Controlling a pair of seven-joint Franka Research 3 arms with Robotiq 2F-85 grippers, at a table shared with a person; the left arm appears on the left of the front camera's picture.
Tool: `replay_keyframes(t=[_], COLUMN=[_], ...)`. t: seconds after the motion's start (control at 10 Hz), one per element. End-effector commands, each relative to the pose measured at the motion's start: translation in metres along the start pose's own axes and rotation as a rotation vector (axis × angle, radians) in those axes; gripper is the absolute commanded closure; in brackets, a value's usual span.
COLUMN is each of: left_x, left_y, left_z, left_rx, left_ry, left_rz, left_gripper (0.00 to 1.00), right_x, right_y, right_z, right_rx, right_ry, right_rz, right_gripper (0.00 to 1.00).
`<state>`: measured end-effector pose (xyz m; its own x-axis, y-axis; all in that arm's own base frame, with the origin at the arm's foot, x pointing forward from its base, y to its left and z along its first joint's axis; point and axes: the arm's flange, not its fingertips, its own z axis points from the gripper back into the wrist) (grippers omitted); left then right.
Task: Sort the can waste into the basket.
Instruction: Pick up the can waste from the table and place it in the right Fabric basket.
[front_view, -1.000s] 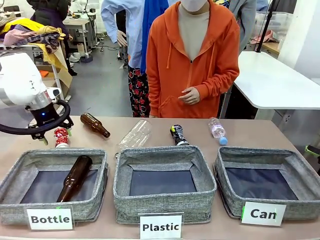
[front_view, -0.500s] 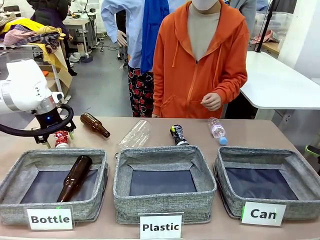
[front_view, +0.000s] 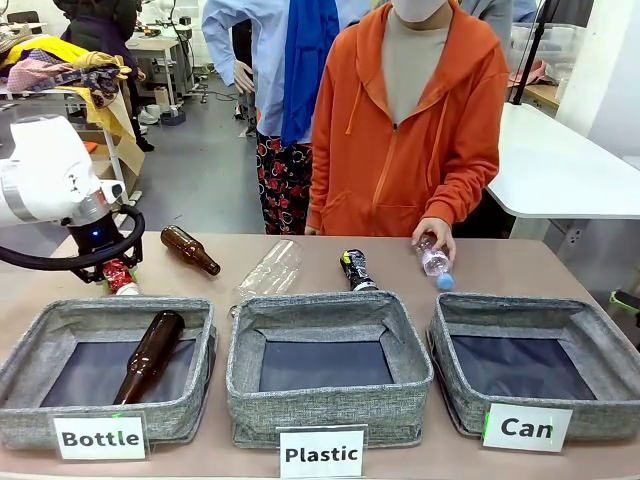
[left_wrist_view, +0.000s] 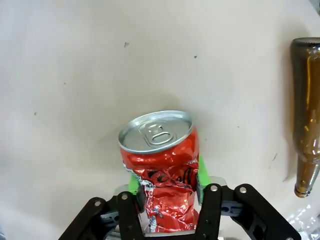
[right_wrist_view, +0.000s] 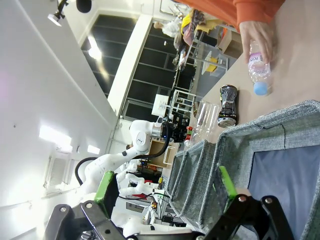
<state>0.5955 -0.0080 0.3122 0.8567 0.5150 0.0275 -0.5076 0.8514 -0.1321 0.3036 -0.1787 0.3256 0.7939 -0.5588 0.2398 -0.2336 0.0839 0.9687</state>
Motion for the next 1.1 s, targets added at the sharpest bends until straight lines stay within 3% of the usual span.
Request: replay_keyframes(t=[0.0, 0.1, 0.3, 0.5, 0.7, 1.0], left_x=[-0.010, -0.012, -0.016, -0.037, -0.083, -0.157], left_y=[-0.001, -0.001, 0.001, 0.015, 0.039, 0.091], left_z=[0.007, 0.010, 0.029, 0.090, 0.157, 0.197], left_rx=[-0.014, -0.026, -0.067, -0.152, -0.241, -0.276], left_ry=[-0.052, -0.064, -0.092, -0.150, -0.117, -0.014], left_rz=[0.011, 0.015, 0.009, -0.065, -0.267, -0.881], left_gripper=[0.95, 1.00, 1.00, 1.00, 1.00, 1.00], right_x=[0.001, 0.001, 0.001, 0.001, 0.001, 0.001], right_y=[0.003, 0.003, 0.003, 0.003, 0.003, 0.003], right_z=[0.000, 0.000, 0.000, 0.000, 0.000, 0.000], right_rx=[0.007, 0.007, 0.007, 0.007, 0.007, 0.007], right_ry=[0.000, 0.000, 0.000, 0.000, 0.000, 0.000], right_rz=[0.006, 0.006, 0.006, 0.006, 0.006, 0.006], right_gripper=[0.00, 0.00, 0.00, 0.00, 0.00, 0.00])
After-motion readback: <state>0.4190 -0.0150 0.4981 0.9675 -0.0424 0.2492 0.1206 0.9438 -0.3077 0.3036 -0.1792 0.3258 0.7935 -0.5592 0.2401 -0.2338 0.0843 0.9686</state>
